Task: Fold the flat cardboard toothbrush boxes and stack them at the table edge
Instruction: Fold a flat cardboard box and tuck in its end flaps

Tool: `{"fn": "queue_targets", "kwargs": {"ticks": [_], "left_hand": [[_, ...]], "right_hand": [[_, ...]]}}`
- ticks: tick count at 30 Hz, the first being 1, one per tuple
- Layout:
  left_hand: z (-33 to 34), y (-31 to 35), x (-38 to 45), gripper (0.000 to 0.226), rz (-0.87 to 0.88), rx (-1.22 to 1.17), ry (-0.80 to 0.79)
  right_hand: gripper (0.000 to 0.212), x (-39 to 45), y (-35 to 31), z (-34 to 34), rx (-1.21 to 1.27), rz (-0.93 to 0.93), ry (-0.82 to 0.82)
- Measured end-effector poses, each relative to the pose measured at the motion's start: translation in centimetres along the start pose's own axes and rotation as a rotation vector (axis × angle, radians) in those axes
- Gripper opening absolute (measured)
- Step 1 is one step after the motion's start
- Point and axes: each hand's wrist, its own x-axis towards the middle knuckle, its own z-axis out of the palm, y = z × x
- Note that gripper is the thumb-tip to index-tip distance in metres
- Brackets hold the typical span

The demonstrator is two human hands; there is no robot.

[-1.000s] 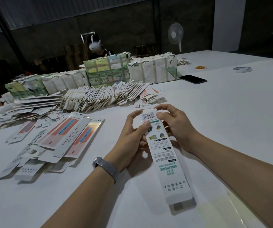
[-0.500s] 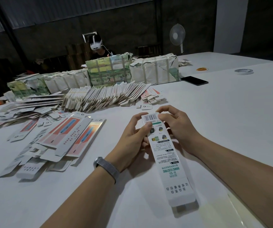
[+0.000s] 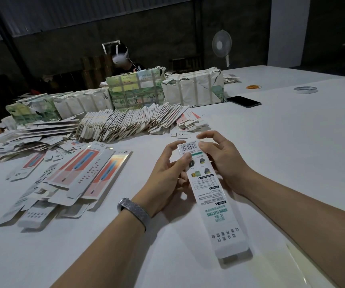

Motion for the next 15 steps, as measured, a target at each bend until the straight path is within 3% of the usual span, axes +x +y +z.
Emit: {"fn": "queue_targets", "kwargs": {"ticks": [3, 10, 15], "left_hand": [[0.13, -0.10, -0.01, 0.042, -0.006, -0.016, -0.007], [-0.01, -0.14, 0.35, 0.046, -0.004, 0.019, 0.023], [0.05, -0.76, 0.61, 0.030, 0.062, 0.022, 0.068]], "right_hand": [[0.026, 0.09, -0.19, -0.08, 0.017, 0.032, -0.017], [0.011, 0.25, 0.09, -0.13, 0.023, 0.042, 0.020], [0.009, 0.19, -0.05, 0.48, 0.037, 0.042, 0.094]]}}
